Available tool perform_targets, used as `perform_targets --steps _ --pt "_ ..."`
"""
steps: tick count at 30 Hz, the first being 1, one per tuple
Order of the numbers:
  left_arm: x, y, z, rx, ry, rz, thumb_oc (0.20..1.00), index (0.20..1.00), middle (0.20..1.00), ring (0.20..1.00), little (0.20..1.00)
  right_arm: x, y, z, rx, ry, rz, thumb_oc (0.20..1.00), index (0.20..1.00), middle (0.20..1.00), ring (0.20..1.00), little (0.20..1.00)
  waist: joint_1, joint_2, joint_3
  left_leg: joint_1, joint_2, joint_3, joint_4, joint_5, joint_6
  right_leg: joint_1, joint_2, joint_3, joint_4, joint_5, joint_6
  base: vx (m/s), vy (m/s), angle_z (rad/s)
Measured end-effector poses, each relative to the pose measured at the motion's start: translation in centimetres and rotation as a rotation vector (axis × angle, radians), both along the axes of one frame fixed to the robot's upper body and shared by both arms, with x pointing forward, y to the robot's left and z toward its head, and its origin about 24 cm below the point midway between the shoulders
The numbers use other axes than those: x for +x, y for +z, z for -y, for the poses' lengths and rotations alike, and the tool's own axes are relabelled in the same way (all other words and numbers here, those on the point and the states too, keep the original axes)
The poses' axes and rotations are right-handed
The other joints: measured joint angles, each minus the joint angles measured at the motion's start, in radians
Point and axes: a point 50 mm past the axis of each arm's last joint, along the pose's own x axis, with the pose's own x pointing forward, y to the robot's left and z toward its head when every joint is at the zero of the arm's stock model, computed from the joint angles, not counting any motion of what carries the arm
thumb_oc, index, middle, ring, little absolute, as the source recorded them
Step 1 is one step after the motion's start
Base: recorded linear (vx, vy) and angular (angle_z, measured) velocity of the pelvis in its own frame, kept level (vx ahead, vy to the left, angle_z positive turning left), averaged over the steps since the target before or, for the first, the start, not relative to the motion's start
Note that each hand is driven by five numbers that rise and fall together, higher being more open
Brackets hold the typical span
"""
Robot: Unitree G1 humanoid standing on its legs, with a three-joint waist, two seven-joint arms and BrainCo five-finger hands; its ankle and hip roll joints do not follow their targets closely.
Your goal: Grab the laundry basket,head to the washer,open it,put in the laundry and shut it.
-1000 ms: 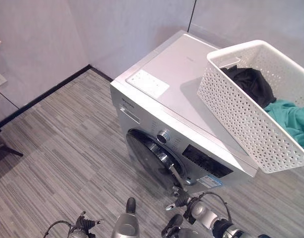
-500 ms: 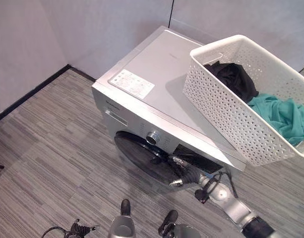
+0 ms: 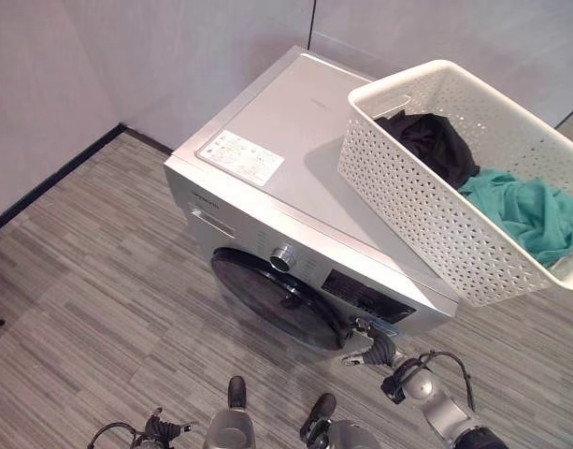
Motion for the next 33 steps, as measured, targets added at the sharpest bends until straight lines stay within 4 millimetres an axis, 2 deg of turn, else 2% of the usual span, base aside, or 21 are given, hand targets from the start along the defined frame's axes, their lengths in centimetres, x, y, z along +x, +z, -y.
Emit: perform_targets --steps 2,3,5,8,9,12,18,22,26,27,28,29,30,31,32,33 --pt "0.8 0.0 0.8 0.002 -0.041 0.009 1.0 1.0 1.0 1.0 1.0 0.8 0.1 -0.8 -0.025 0.025 0.025 1.0 1.0 1.0 1.0 1.0 0.003 0.008 -0.001 -0.03 -0.001 -0.019 0.001 -0.002 -0.005 -0.02 0.001 -0.012 -0.004 0.0 0.002 -0.04 0.044 0.18" --pt "1.2 -0.1 1.3 -0.002 -0.056 0.024 1.0 1.0 1.0 1.0 1.0 1.2 -0.1 -1.3 -0.028 0.02 0.03 1.0 1.0 1.0 1.0 1.0 0.008 0.016 0.004 -0.04 -0.004 -0.027 0.002 0.016 0.007 -0.029 -0.002 -0.022 -0.002 0.004 -0.003 -0.04 0.068 0.2" --pt "1.7 -0.2 2.6 -0.023 -0.086 0.04 1.0 1.0 1.0 1.0 1.0 2.3 -0.6 -1.8 -0.059 -0.003 0.042 1.0 1.0 1.0 1.0 1.0 0.008 0.026 0.009 -0.061 -0.006 -0.027 0.001 0.017 0.006 -0.053 -0.003 -0.02 -0.002 0.008 -0.001 -0.02 0.048 0.05" --pt "3.0 0.0 3.5 -0.04 -0.107 0.078 1.0 1.0 1.0 1.0 1.0 3.4 -0.5 -1.7 -0.109 -0.004 0.054 1.0 1.0 1.0 1.0 1.0 0.023 0.052 0.025 -0.083 -0.009 -0.029 -0.001 0.02 0.002 -0.069 -0.003 -0.022 -0.016 0.02 0.0 -0.02 0.067 0.01" --pt "3.2 0.1 3.5 -0.03 -0.108 0.092 1.0 1.0 1.0 1.0 1.0 3.2 -0.9 -2.7 -0.109 0.036 0.049 1.0 1.0 1.0 1.0 1.0 0.034 0.059 0.029 -0.086 -0.01 -0.028 0.0 0.022 0.005 -0.072 -0.004 -0.021 -0.016 0.022 -0.002 -0.03 0.079 -0.01" --pt "4.0 0.4 3.8 -0.017 -0.123 0.132 1.0 1.0 1.0 1.0 1.0 2.6 -2.5 -2.8 -0.13 0.05 -0.015 1.0 1.0 1.0 1.0 1.0 0.034 0.062 0.035 -0.111 -0.009 -0.031 0.001 0.022 -0.002 -0.099 -0.002 -0.019 -0.016 0.025 -0.003 0.0 0.056 -0.03" --pt "4.8 0.7 3.8 -0.023 -0.113 0.158 1.0 1.0 1.0 1.0 1.0 2.4 -3.1 -3.8 -0.13 0.105 -0.068 1.0 1.0 1.0 1.0 1.0 0.051 0.065 0.038 -0.114 0.0 -0.05 -0.002 0.021 -0.002 -0.1 0.009 -0.021 -0.016 0.023 -0.007 0.02 -0.026 -0.02" --pt "3.8 0.3 3.9 -0.03 -0.106 0.142 1.0 1.0 1.0 1.0 1.0 1.8 -4.1 -5.0 -0.16 0.168 -0.145 1.0 1.0 1.0 1.0 1.0 0.096 0.07 0.039 -0.112 0.009 -0.069 -0.002 0.024 -0.006 -0.087 0.023 -0.028 -0.019 0.019 -0.013 -0.01 -0.05 0.05" --pt "2.4 -0.2 4.4 -0.062 -0.072 0.131 1.0 1.0 1.0 1.0 1.0 0.7 -5.9 -4.5 -0.231 0.136 -0.264 1.0 1.0 1.0 1.0 1.0 0.155 0.109 0.046 -0.115 0.007 -0.13 0.0 0.026 -0.01 -0.064 0.021 -0.077 -0.007 0.002 -0.019 -0.03 -0.074 0.34" --pt "1.0 -0.5 4.3 -0.067 -0.058 0.108 1.0 1.0 1.0 1.0 1.0 1.2 -5.6 -4.8 -0.245 0.146 -0.256 1.0 1.0 1.0 1.0 1.0 0.188 0.13 0.056 -0.129 0.006 -0.162 0.004 0.031 -0.017 -0.069 0.02 -0.093 0.016 -0.012 -0.019 -0.07 -0.115 0.45" --pt "0.3 -0.6 4.2 -0.067 -0.053 0.091 1.0 1.0 1.0 1.0 1.0 1.9 -5.2 -5.0 -0.25 0.144 -0.241 1.0 1.0 1.0 1.0 1.0 0.203 0.141 0.061 -0.129 0.007 -0.181 0.003 0.035 -0.022 -0.069 0.017 -0.106 0.035 -0.022 -0.026 -0.11 -0.227 0.74" --pt "-1.0 -0.9 4.1 -0.065 -0.042 0.053 1.0 1.0 1.0 1.0 1.0 3.5 -4.1 -5.6 -0.247 0.152 -0.195 1.0 1.0 1.0 1.0 1.0 0.213 0.155 0.064 -0.132 0.006 -0.221 0.001 0.044 -0.032 -0.063 0.009 -0.138 0.074 -0.055 -0.031 -0.08 -0.201 0.66" --pt "-1.5 -1.0 4.0 -0.067 -0.041 0.038 1.0 1.0 1.0 1.0 1.0 4.2 -3.6 -5.9 -0.249 0.152 -0.175 1.0 1.0 1.0 1.0 1.0 0.232 0.167 0.065 -0.139 0.005 -0.246 0.006 0.056 -0.037 -0.062 0.014 -0.145 0.103 -0.071 -0.024 -0.13 -0.257 0.94" --pt "-1.9 -1.1 3.9 -0.066 -0.036 0.021 1.0 1.0 1.0 1.0 1.0 4.8 -3.1 -6.2 -0.248 0.156 -0.154 1.0 1.0 1.0 1.0 1.0 0.237 0.179 0.06 -0.145 0.005 -0.282 0.012 0.062 -0.048 -0.045 0.015 -0.178 0.11 -0.089 -0.033 -0.12 -0.166 0.9" --pt "-2.3 -1.2 3.7 -0.065 -0.035 0.003 1.0 1.0 1.0 1.0 1.0 5.3 -2.8 -5.9 -0.262 0.13 -0.153 1.0 1.0 1.0 1.0 1.0 0.249 0.189 0.058 -0.148 0.005 -0.324 0.013 0.07 -0.059 -0.025 0.021 -0.21 0.118 -0.108 -0.033 -0.1 -0.117 1.17" --pt "-3.0 -1.3 3.3 -0.057 -0.032 -0.025 1.0 1.0 1.0 1.0 1.0 5.6 -2.8 -4.7 -0.29 0.086 -0.161 1.0 1.0 1.0 1.0 1.0 0.266 0.191 0.059 -0.157 0.006 -0.361 0.017 0.082 -0.076 -0.012 0.026 -0.241 0.134 -0.136 -0.034 -0.08 -0.094 1.15"
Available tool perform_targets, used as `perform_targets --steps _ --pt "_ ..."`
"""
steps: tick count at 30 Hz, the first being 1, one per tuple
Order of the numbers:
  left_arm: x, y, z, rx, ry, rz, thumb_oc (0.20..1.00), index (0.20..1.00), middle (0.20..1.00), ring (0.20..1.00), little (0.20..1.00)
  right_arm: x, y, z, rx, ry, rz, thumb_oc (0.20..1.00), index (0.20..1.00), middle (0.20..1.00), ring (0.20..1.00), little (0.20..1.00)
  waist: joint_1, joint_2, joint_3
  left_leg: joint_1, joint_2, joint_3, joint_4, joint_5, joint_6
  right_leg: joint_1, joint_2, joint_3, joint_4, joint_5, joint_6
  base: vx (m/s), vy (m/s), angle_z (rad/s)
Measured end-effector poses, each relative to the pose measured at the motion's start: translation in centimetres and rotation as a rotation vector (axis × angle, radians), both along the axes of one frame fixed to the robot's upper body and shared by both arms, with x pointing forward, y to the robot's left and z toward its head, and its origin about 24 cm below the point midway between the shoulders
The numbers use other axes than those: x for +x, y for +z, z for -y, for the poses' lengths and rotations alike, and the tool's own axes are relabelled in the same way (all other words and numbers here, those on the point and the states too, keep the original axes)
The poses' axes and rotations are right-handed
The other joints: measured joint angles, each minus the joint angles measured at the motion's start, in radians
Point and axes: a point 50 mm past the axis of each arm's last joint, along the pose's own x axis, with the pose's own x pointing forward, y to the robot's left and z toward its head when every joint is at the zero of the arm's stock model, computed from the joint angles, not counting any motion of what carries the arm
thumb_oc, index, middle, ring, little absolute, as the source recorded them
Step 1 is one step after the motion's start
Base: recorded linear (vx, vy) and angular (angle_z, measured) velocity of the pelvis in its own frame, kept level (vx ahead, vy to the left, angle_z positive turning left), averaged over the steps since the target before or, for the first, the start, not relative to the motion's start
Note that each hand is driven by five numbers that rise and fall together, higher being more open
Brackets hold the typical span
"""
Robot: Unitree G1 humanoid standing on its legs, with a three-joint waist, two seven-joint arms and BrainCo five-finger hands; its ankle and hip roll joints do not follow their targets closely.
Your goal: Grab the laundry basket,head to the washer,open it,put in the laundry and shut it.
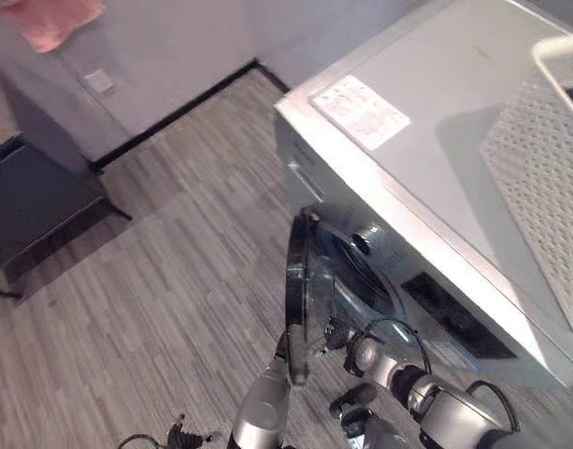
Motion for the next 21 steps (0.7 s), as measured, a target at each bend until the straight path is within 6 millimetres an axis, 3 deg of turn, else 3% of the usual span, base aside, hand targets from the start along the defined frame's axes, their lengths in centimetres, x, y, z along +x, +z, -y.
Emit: perform_targets --steps 1,2,4,5,6,7,9,10,11,13,14,15,16,17,18,19,20,21 --pt "-0.5 -0.1 -0.4 0.009 0.004 -0.028 1.0 1.0 1.0 1.0 1.0 0.4 0.3 0.8 0.005 -0.053 0.018 1.0 1.0 1.0 1.0 1.0 0.01 0.003 0.0 -0.018 0.006 -0.033 0.002 -0.004 -0.021 -0.001 0.015 -0.008 0.013 -0.022 -0.005 -0.07 -0.019 1.41" --pt "-0.7 -0.1 -0.8 0.016 0.006 -0.057 1.0 1.0 1.0 1.0 1.0 1.1 0.9 1.9 -0.003 -0.091 0.051 1.0 1.0 1.0 1.0 1.0 0.018 0.006 0.002 -0.057 0.022 -0.029 0.017 -0.037 -0.009 -0.002 0.01 -0.048 0.035 -0.058 -0.019 -0.09 -0.008 1.47" --pt "-0.8 0.0 -1.1 0.018 0.008 -0.067 1.0 1.0 1.0 1.0 1.0 2.1 1.9 2.6 -0.008 -0.123 0.086 1.0 1.0 1.0 1.0 1.0 0.029 0.004 0.001 -0.095 0.042 0.057 0.023 -0.091 -0.012 0.002 -0.004 -0.115 0.041 -0.082 -0.033 -0.03 0.012 1.09" --pt "-0.8 -0.1 -1.0 0.016 0.004 -0.066 1.0 1.0 1.0 1.0 1.0 2.6 2.4 2.7 -0.005 -0.132 0.102 1.0 1.0 1.0 1.0 1.0 0.034 0.005 0.002 -0.096 0.04 0.079 0.022 -0.083 -0.02 0.002 -0.01 -0.126 0.04 -0.083 -0.035 0.02 -0.002 0.64" --pt "-0.7 -0.1 -0.8 0.012 -0.004 -0.066 1.0 1.0 1.0 1.0 1.0 4.5 4.3 2.5 0.002 -0.157 0.171 1.0 1.0 1.0 1.0 1.0 0.053 0.014 -0.003 -0.076 0.028 0.111 0.004 -0.075 -0.032 0.001 -0.011 -0.146 0.043 -0.086 -0.031 0.11 0.176 0.34" --pt "-0.7 -0.1 -0.7 0.006 -0.012 -0.059 1.0 1.0 1.0 1.0 1.0 5.6 5.6 1.3 0.038 -0.146 0.21 1.0 1.0 1.0 1.0 1.0 0.081 0.019 -0.002 -0.077 0.029 0.116 0.004 -0.067 -0.037 0.001 -0.013 -0.145 0.058 -0.097 -0.025 0.12 0.222 0.24" --pt "0.0 0.0 -0.4 0.0 -0.044 -0.044 1.0 1.0 1.0 1.0 1.0 6.5 6.8 0.5 0.065 -0.144 0.245 1.0 1.0 1.0 1.0 1.0 0.091 0.015 0.0 -0.078 0.018 0.117 0.009 -0.06 -0.042 0.002 -0.028 -0.153 0.06 -0.098 -0.02 0.08 0.166 0.05" --pt "0.6 0.0 -0.1 -0.01 -0.068 -0.028 1.0 1.0 1.0 1.0 1.0 7.5 8.3 -0.5 0.096 -0.144 0.296 1.0 1.0 1.0 1.0 1.0 0.096 0.017 -0.004 -0.073 0.001 0.113 0.012 -0.046 -0.029 0.002 -0.038 -0.15 0.069 -0.093 -0.018 0.08 0.096 0.0" --pt "0.7 0.1 -0.1 -0.009 -0.068 -0.024 1.0 1.0 1.0 1.0 1.0 7.9 9.0 -1.4 0.115 -0.125 0.323 1.0 1.0 1.0 1.0 1.0 0.098 0.019 -0.008 -0.07 0.001 0.114 0.017 0.005 -0.015 -0.004 -0.049 -0.14 0.094 -0.101 -0.009 0.11 0.104 0.0" --pt "1.6 0.2 -0.1 -0.009 -0.073 -0.007 1.0 1.0 1.0 1.0 1.0 8.0 9.4 -2.6 0.138 -0.099 0.335 1.0 1.0 1.0 1.0 1.0 0.103 0.001 -0.012 -0.063 -0.025 0.116 0.013 0.011 0.032 -0.005 -0.084 -0.135 0.117 -0.104 0.008 0.1 0.045 0.16" --pt "3.1 0.6 -0.2 -0.003 -0.085 0.029 1.0 1.0 1.0 1.0 1.0 8.0 9.6 -3.7 0.174 -0.09 0.335 1.0 1.0 1.0 1.0 1.0 0.094 -0.016 -0.02 -0.062 -0.057 0.109 0.014 0.01 0.056 -0.002 -0.106 -0.089 0.13 -0.101 0.012 0.09 0.092 0.59" --pt "4.6 0.9 -0.2 0.001 -0.096 0.065 1.0 1.0 1.0 1.0 1.0 8.3 10.3 -4.2 0.188 -0.075 0.359 1.0 1.0 1.0 1.0 1.0 0.093 -0.024 -0.021 -0.062 -0.073 0.092 0.014 0.009 0.058 0.001 -0.107 -0.035 0.109 -0.1 0.023 0.09 0.152 0.33" --pt "5.0 1.1 -0.1 -0.003 -0.095 0.085 1.0 1.0 1.0 1.0 1.0 9.2 12.1 -5.0 0.2 -0.046 0.408 1.0 1.0 1.0 1.0 1.0 0.093 -0.034 -0.023 -0.058 -0.075 0.109 0.018 0.004 0.065 -0.001 -0.099 0.002 0.075 -0.086 0.041 0.08 0.258 -0.08" --pt "5.3 1.2 -0.2 -0.002 -0.095 0.103 1.0 1.0 1.0 1.0 1.0 9.7 12.8 -4.5 0.194 -0.048 0.435 1.0 1.0 1.0 1.0 1.0 0.09 -0.042 -0.023 -0.055 -0.075 0.12 0.029 0.001 0.065 0.003 -0.096 0.021 0.055 -0.073 0.047 0.07 0.318 -0.83" --pt "5.8 1.3 0.3 -0.004 -0.126 0.11 1.0 1.0 1.0 1.0 1.0 10.3 13.5 -2.2 0.193 -0.125 0.486 1.0 1.0 1.0 1.0 1.0 0.074 -0.053 -0.019 -0.074 -0.079 0.157 0.115 -0.04 0.084 -0.01 -0.101 0.083 0.042 -0.052 0.057 0.09 0.326 -1.19" --pt "6.3 1.3 1.0 -0.005 -0.143 0.117 1.0 1.0 1.0 1.0 1.0 9.5 12.1 -0.6 0.214 -0.227 0.491 1.0 1.0 1.0 1.0 1.0 0.005 -0.069 -0.027 -0.066 -0.084 0.209 0.158 -0.085 0.108 -0.013 -0.113 0.144 0.022 -0.025 0.082 0.18 0.239 -1.36" --pt "7.6 1.7 1.1 -0.001 -0.155 0.149 1.0 1.0 1.0 1.0 1.0 7.9 9.4 0.1 0.194 -0.257 0.425 1.0 1.0 1.0 1.0 1.0 -0.048 -0.091 -0.039 -0.059 -0.089 0.232 0.155 -0.114 0.118 -0.02 -0.12 0.175 0.004 -0.004 0.085 0.17 0.158 -1.13" --pt "9.8 2.6 0.9 0.014 -0.162 0.197 1.0 1.0 1.0 1.0 1.0 5.6 6.8 -0.1 0.186 -0.206 0.367 1.0 1.0 1.0 1.0 1.0 -0.093 -0.121 -0.046 -0.049 -0.091 0.271 0.156 -0.13 0.118 -0.033 -0.127 0.216 -0.003 0.008 0.099 0.16 0.131 -1.36"
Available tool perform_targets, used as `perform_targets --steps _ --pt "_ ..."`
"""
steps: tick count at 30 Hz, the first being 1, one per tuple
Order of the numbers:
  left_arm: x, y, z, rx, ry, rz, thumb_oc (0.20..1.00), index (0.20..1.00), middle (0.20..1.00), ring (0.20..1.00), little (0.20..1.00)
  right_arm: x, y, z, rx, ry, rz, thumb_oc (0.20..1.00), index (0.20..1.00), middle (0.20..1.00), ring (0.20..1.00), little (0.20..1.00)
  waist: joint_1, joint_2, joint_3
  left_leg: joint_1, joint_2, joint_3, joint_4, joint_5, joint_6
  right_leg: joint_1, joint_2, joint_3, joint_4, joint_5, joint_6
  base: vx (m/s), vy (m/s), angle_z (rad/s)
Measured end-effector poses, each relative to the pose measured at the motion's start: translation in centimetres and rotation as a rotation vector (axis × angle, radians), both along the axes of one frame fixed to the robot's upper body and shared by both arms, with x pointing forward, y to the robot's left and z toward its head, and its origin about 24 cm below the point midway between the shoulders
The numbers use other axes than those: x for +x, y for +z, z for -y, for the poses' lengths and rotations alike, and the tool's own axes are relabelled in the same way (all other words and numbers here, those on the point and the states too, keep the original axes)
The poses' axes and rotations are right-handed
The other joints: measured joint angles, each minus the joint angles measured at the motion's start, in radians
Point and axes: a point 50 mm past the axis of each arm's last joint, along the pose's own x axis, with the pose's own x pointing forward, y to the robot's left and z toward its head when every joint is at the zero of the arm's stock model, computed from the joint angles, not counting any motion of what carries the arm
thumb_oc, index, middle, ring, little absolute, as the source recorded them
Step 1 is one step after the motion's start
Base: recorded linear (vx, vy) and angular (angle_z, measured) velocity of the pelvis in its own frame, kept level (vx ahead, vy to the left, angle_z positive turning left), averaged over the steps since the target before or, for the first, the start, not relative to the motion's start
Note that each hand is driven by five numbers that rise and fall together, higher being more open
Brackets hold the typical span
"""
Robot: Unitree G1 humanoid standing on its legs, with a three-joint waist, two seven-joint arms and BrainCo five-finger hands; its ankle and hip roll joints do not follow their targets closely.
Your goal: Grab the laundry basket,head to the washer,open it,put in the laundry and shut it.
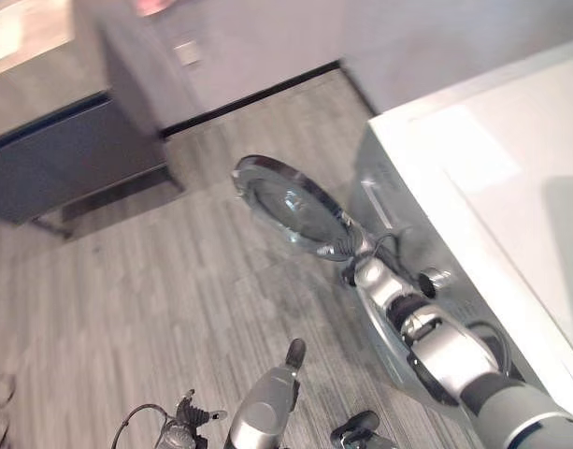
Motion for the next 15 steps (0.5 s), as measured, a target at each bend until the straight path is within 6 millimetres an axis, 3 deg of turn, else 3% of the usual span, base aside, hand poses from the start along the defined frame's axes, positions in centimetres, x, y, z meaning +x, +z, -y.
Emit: perform_targets --steps 1,2,3,4,5,6,8,9,11,13,15 --pt "1.2 0.7 -0.7 0.039 -0.019 0.043 1.0 1.0 1.0 1.0 1.0 -7.6 -5.9 -3.0 0.142 0.105 -0.176 1.0 1.0 1.0 1.0 1.0 -0.112 -0.045 -0.024 0.054 -0.015 0.068 0.002 -0.021 0.019 0.035 -0.004 0.075 -0.056 0.05 0.012 0.12 0.168 -1.25" --pt "2.4 1.3 -0.6 0.043 -0.037 0.078 1.0 1.0 1.0 1.0 1.0 -10.3 -7.9 -3.0 0.151 0.1 -0.265 1.0 1.0 1.0 1.0 1.0 -0.165 -0.046 -0.026 0.06 -0.016 0.084 0.003 -0.029 0.019 0.036 -0.005 0.09 -0.084 0.072 0.017 0.09 0.163 -1.32" --pt "3.7 1.9 0.4 0.049 -0.086 0.106 1.0 1.0 1.0 1.0 1.0 -13.8 -8.8 -3.3 0.207 0.148 -0.324 1.0 1.0 1.0 1.0 1.0 -0.218 -0.07 -0.025 0.087 -0.007 0.144 -0.003 -0.023 0.018 0.019 0.002 0.13 -0.097 0.11 0.03 0.06 0.16 -1.36" --pt "3.6 1.9 0.2 0.076 -0.111 0.092 1.0 1.0 1.0 1.0 1.0 -16.5 -7.8 -3.8 0.278 0.253 -0.304 1.0 1.0 1.0 1.0 1.0 -0.271 -0.104 -0.026 0.128 0.005 0.212 -0.009 -0.023 0.02 -0.001 0.009 0.192 -0.094 0.15 0.023 0.01 0.101 -2.09" --pt "3.6 2.0 -0.4 0.111 -0.134 0.084 1.0 1.0 1.0 1.0 1.0 -17.7 -6.8 -3.8 0.295 0.341 -0.278 1.0 1.0 1.0 1.0 1.0 -0.332 -0.128 -0.028 0.159 0.027 0.273 -0.032 -0.025 0.024 -0.039 0.031 0.222 -0.093 0.204 0.026 0.01 0.087 -3.07" --pt "4.9 2.8 -1.5 0.174 -0.169 0.084 1.0 1.0 1.0 1.0 1.0 -18.2 -5.7 -2.4 0.258 0.413 -0.242 1.0 1.0 1.0 1.0 1.0 -0.389 -0.145 -0.038 0.166 0.051 0.302 -0.068 -0.058 0.049 -0.082 0.057 0.232 -0.121 0.25 0.068 0.02 0.062 -2.76" --pt "8.5 5.1 -1.6 0.24 -0.23 0.163 1.0 1.0 1.0 1.0 1.0 -18.3 -7.4 0.7 0.172 0.325 -0.302 1.0 1.0 1.0 1.0 1.0 -0.412 -0.188 -0.043 0.162 0.06 0.32 -0.069 -0.059 0.041 -0.08 0.053 0.231 -0.09 0.174 0.086 0.01 0.08 -1.53" --pt "10.1 6.3 -1.4 0.256 -0.246 0.199 1.0 1.0 1.0 1.0 1.0 -18.6 -8.6 3.0 0.113 0.264 -0.365 1.0 1.0 1.0 1.0 1.0 -0.423 -0.199 -0.046 0.154 0.071 0.321 -0.072 -0.047 0.03 -0.039 0.071 0.226 -0.138 0.152 0.109 -0.01 0.073 -0.61" --pt "10.6 6.7 -1.7 0.285 -0.243 0.19 1.0 1.0 1.0 1.0 1.0 -18.7 -9.1 5.8 0.062 0.179 -0.396 1.0 1.0 1.0 1.0 1.0 -0.421 -0.201 -0.045 0.147 0.085 0.326 -0.072 -0.033 0.022 -0.037 0.096 0.233 -0.179 0.189 0.095 -0.04 0.036 -0.39" --pt "9.4 6.1 -3.2 0.316 -0.194 0.12 1.0 1.0 1.0 1.0 1.0 -18.7 -9.6 9.5 -0.009 0.055 -0.428 1.0 1.0 1.0 1.0 1.0 -0.426 -0.185 -0.034 0.149 0.096 0.341 -0.103 -0.013 -0.002 -0.044 0.107 0.234 -0.195 0.198 0.079 -0.05 0.028 -0.12" --pt "8.0 5.7 -5.1 0.4 -0.204 0.019 1.0 1.0 1.0 1.0 1.0 -18.1 -9.2 11.6 -0.055 -0.006 -0.424 1.0 1.0 1.0 1.0 1.0 -0.426 -0.168 -0.022 0.146 0.096 0.349 -0.139 0.016 -0.014 -0.059 0.121 0.237 -0.217 0.216 0.059 -0.04 0.012 -0.11"
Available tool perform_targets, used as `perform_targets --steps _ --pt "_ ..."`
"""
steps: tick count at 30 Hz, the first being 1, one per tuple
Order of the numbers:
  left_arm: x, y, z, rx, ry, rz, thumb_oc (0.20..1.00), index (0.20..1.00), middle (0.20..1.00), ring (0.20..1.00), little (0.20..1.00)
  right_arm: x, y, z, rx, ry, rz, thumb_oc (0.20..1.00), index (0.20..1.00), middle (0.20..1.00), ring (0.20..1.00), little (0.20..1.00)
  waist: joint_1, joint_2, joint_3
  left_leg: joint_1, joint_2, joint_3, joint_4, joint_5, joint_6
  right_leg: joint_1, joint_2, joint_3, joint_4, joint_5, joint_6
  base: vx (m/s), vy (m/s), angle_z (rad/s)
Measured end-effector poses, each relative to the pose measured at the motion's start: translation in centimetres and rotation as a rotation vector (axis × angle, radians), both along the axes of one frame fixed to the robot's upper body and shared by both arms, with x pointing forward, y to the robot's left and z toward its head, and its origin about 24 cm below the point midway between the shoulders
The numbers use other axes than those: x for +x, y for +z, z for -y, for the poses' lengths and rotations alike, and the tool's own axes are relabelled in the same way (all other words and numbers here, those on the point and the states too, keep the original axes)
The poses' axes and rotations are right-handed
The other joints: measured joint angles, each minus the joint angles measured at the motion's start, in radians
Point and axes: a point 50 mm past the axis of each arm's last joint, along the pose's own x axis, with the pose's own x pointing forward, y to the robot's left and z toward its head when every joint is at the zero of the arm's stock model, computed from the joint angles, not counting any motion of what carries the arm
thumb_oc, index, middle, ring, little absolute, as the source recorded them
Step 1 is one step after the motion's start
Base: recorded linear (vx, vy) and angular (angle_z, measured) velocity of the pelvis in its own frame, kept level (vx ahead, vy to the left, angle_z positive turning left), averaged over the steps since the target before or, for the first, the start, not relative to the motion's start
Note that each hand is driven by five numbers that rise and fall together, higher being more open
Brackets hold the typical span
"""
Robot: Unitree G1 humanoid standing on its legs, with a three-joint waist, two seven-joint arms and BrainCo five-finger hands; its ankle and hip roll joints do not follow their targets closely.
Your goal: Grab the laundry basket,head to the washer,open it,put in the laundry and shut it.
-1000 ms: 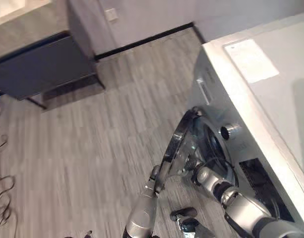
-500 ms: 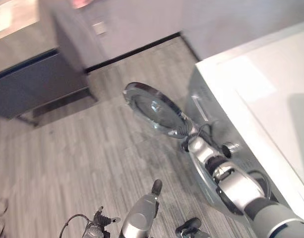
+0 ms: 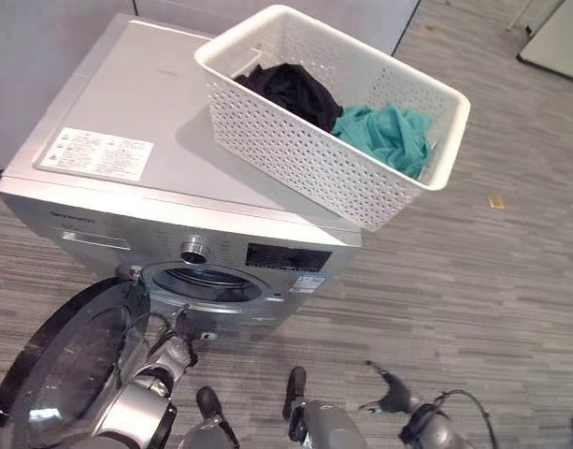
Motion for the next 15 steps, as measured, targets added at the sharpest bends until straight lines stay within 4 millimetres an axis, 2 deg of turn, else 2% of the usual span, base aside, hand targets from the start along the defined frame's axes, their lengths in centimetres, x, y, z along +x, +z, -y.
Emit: perform_targets --steps 3,5,8,12,15 --pt "-3.5 -0.8 -3.3 0.105 -0.005 -0.15 1.0 1.0 1.0 1.0 1.0 0.5 0.4 1.6 -0.029 -0.058 0.01 1.0 1.0 1.0 1.0 1.0 0.008 0.002 0.01 -0.005 0.007 0.022 -0.044 0.028 -0.009 -0.021 0.022 0.016 -0.034 0.024 -0.033 0.0 0.014 -0.18" --pt "-4.5 -1.6 -3.1 0.079 -0.016 -0.203 1.0 1.0 1.0 1.0 1.0 0.5 0.4 2.4 -0.03 -0.11 0.003 1.0 1.0 1.0 1.0 1.0 0.012 0.002 0.009 -0.019 0.009 0.02 -0.051 0.03 -0.011 -0.038 0.027 0.016 -0.034 0.022 -0.04 0.01 0.003 0.02" --pt "-5.9 -2.1 -3.6 0.063 0.022 -0.253 1.0 1.0 1.0 1.0 1.0 1.0 0.7 2.6 -0.01 -0.144 0.024 1.0 1.0 1.0 1.0 1.0 0.012 -0.003 0.007 -0.033 0.012 0.02 -0.052 0.038 -0.011 -0.053 0.033 0.017 -0.036 0.024 -0.048 0.03 0.003 -0.01" --pt "-8.9 -3.1 -4.6 0.034 0.081 -0.326 1.0 1.0 1.0 1.0 1.0 2.1 1.2 1.4 0.03 -0.115 0.054 1.0 1.0 1.0 1.0 1.0 0.022 -0.002 0.007 -0.002 0.004 0.037 -0.072 0.051 -0.005 -0.041 0.032 0.03 -0.037 0.036 -0.067 0.06 -0.013 -0.09" --pt "-9.9 -3.5 -4.7 0.03 0.094 -0.348 1.0 1.0 1.0 1.0 1.0 2.4 1.3 0.8 0.051 -0.108 0.063 1.0 1.0 1.0 1.0 1.0 0.044 0.007 0.002 0.02 -0.002 0.035 -0.072 0.049 -0.001 -0.012 0.027 0.035 -0.045 0.036 -0.072 0.06 -0.033 0.02"
